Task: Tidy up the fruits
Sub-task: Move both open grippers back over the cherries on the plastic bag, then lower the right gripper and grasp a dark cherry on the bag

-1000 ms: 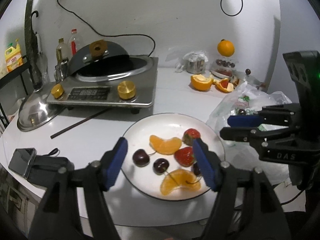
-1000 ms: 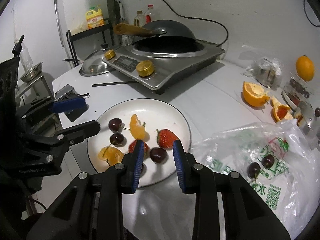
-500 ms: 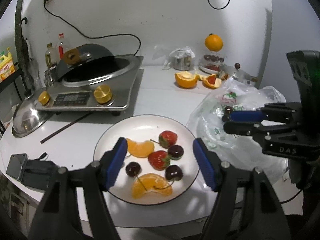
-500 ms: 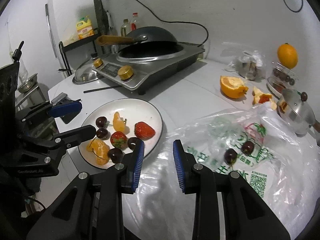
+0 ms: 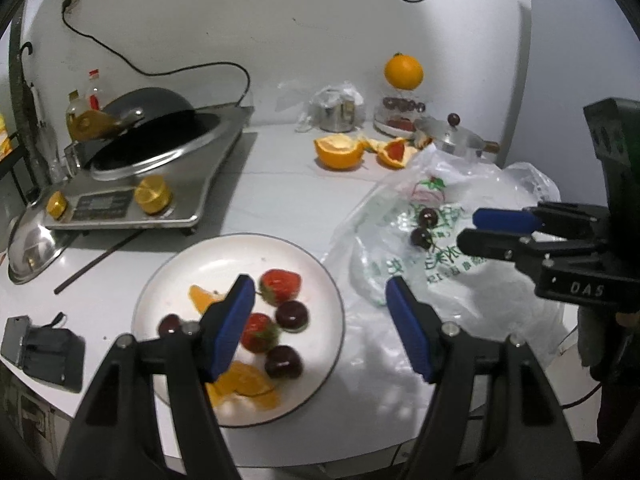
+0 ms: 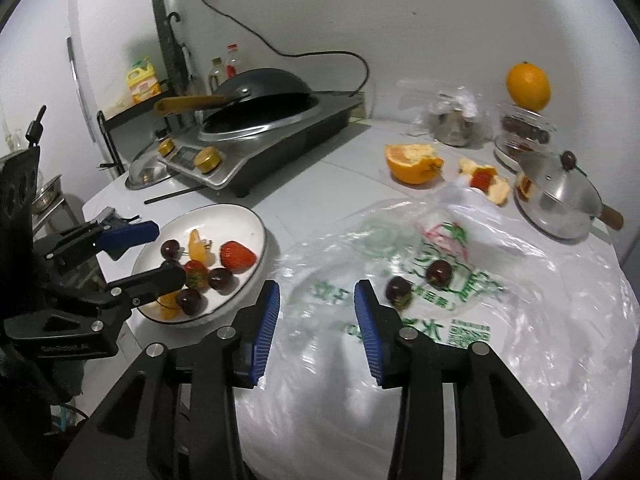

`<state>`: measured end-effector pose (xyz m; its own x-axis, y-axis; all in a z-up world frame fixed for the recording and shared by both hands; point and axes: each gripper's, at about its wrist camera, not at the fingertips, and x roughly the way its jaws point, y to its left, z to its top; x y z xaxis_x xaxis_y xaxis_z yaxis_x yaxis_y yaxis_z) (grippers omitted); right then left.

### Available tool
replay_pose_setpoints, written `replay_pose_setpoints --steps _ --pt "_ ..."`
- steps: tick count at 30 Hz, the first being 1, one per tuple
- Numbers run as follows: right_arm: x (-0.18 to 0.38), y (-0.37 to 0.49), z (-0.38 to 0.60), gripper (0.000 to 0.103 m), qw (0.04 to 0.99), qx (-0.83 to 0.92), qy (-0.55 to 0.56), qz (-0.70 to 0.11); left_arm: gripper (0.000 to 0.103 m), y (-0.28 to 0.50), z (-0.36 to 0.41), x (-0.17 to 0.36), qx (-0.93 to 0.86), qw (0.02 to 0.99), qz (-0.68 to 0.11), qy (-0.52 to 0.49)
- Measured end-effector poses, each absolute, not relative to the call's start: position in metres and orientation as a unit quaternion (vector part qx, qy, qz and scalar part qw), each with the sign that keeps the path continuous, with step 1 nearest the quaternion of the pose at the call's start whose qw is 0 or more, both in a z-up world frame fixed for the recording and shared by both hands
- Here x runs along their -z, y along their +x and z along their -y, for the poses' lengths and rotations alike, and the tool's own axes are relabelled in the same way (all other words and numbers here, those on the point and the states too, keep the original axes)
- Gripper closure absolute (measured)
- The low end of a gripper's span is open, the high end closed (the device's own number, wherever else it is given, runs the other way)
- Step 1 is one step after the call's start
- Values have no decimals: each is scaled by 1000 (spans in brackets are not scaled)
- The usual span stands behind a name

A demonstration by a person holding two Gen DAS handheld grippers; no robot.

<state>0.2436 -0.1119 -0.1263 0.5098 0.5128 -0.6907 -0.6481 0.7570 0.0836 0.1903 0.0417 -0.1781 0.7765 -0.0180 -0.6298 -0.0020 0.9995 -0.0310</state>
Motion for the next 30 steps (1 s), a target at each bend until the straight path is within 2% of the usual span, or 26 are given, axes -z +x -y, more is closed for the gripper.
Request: replay_pose_setpoints --steps 17,30 --pt "139 261 176 62 878 -293 -67 -373 34 214 8 185 40 933 -356 22" --pt "151 288 185 62 876 -287 -58 -384 34 237 29 191 54 930 -362 41"
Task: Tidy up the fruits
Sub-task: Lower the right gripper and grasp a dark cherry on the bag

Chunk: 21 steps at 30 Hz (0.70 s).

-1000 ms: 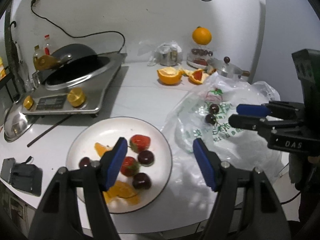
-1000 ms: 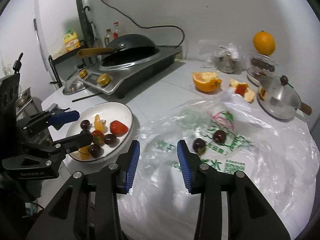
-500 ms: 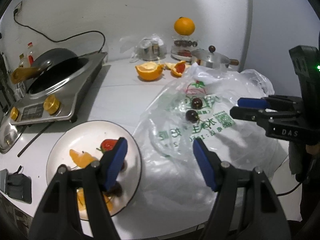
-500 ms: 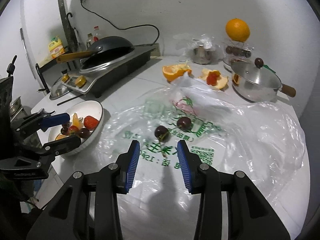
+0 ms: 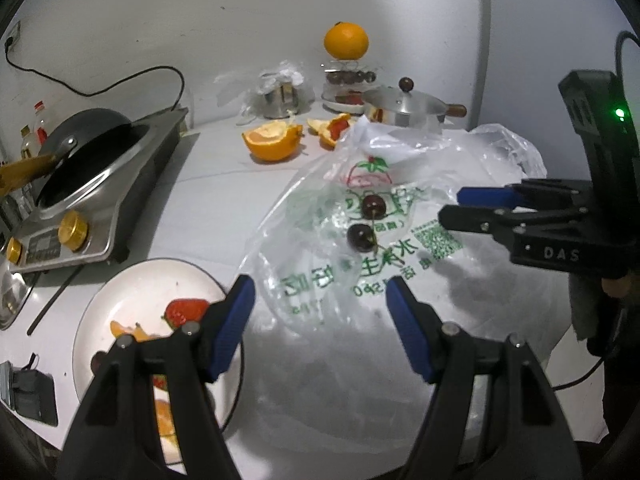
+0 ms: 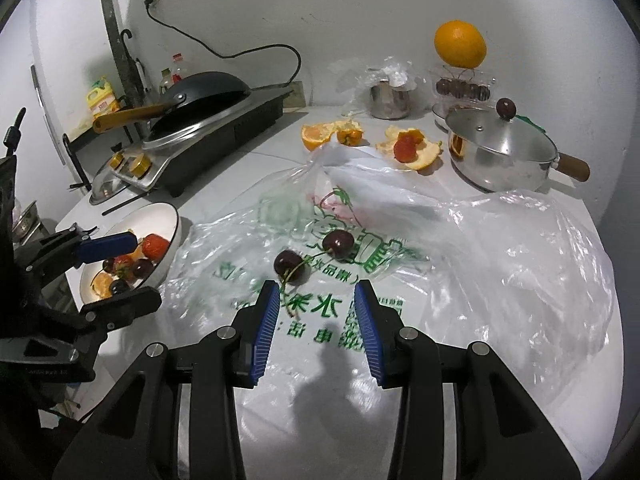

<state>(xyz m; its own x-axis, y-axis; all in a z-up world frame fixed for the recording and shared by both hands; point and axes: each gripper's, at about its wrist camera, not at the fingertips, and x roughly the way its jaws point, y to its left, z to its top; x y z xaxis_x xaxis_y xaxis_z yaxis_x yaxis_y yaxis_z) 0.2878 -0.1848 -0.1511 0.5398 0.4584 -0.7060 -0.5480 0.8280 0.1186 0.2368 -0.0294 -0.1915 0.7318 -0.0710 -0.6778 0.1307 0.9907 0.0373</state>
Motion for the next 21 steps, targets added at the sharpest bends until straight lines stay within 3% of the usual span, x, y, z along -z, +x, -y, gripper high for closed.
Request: replay_pose_setpoints --steps 21 --pt "182 361 146 62 859 -275 -62 -427 34 280 9 208 57 926 -372 14"
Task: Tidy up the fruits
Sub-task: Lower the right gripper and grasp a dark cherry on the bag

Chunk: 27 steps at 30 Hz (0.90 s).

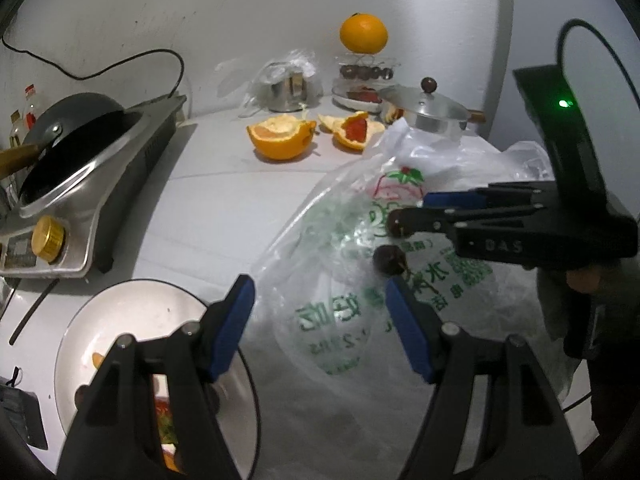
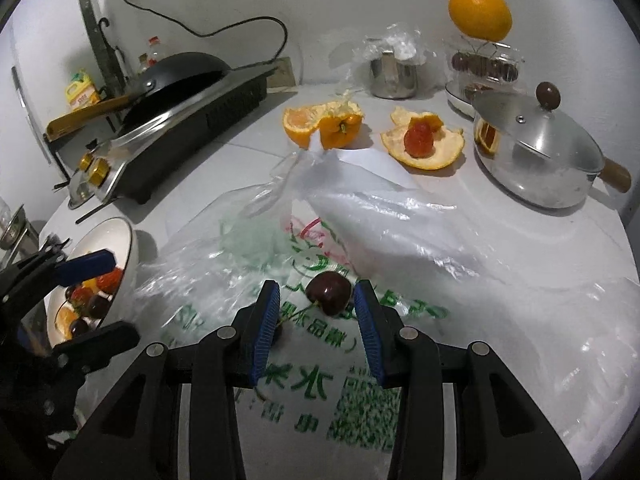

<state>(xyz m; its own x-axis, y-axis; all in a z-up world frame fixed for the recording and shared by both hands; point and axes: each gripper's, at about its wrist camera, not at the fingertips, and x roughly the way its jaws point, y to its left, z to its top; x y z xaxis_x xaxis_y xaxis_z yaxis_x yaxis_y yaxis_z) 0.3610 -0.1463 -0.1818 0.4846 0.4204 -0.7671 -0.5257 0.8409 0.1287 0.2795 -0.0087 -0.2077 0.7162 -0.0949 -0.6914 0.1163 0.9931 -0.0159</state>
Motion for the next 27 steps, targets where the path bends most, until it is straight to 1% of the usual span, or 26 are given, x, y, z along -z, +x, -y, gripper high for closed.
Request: replay_pose_setpoints --steps 11,13,15,20,27 --pt "201 379 140 62 849 -262 -47 -456 34 284 7 213 53 924 -379 6" --pt "205 381 139 64 845 -262 -45 -463 34 283 7 213 51 924 -379 5" --pt "207 381 139 72 843 -264 -43 -467 34 283 7 212 50 924 -379 6" --pt "205 378 140 73 842 -271 -41 -465 34 281 10 210 49 925 -377 8" --pt "183 361 145 73 850 -285 -39 -441 34 276 18 206 49 926 -374 16"
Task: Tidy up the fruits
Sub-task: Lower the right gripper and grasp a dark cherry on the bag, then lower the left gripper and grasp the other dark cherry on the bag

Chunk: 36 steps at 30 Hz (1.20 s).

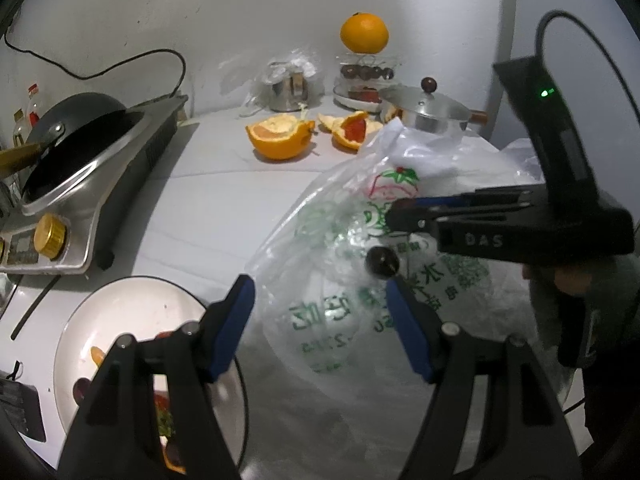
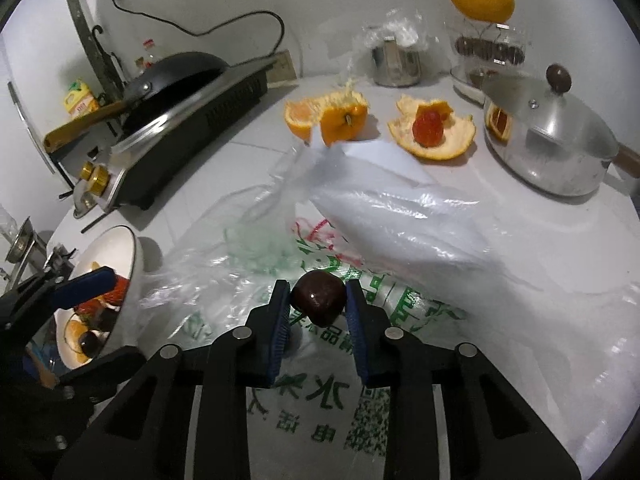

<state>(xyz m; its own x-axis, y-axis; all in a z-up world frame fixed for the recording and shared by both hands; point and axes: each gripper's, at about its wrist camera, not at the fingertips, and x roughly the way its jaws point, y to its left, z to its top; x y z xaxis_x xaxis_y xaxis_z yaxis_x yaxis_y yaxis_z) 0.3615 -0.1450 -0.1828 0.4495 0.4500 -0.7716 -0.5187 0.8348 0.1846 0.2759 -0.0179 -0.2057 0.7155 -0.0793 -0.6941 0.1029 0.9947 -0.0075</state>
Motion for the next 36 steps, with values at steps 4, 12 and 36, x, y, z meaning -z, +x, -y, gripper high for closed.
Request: replay_pose_setpoints --steps 4,12,36 --pt "172 351 150 73 854 -291 -40 -429 34 274 24 203 51 925 -375 16" --pt "154 335 170 73 862 -296 -33 -410 34 275 47 200 58 924 -378 28" --pt "131 320 238 73 878 -290 -10 -379 34 305 86 212 59 911 -404 56"
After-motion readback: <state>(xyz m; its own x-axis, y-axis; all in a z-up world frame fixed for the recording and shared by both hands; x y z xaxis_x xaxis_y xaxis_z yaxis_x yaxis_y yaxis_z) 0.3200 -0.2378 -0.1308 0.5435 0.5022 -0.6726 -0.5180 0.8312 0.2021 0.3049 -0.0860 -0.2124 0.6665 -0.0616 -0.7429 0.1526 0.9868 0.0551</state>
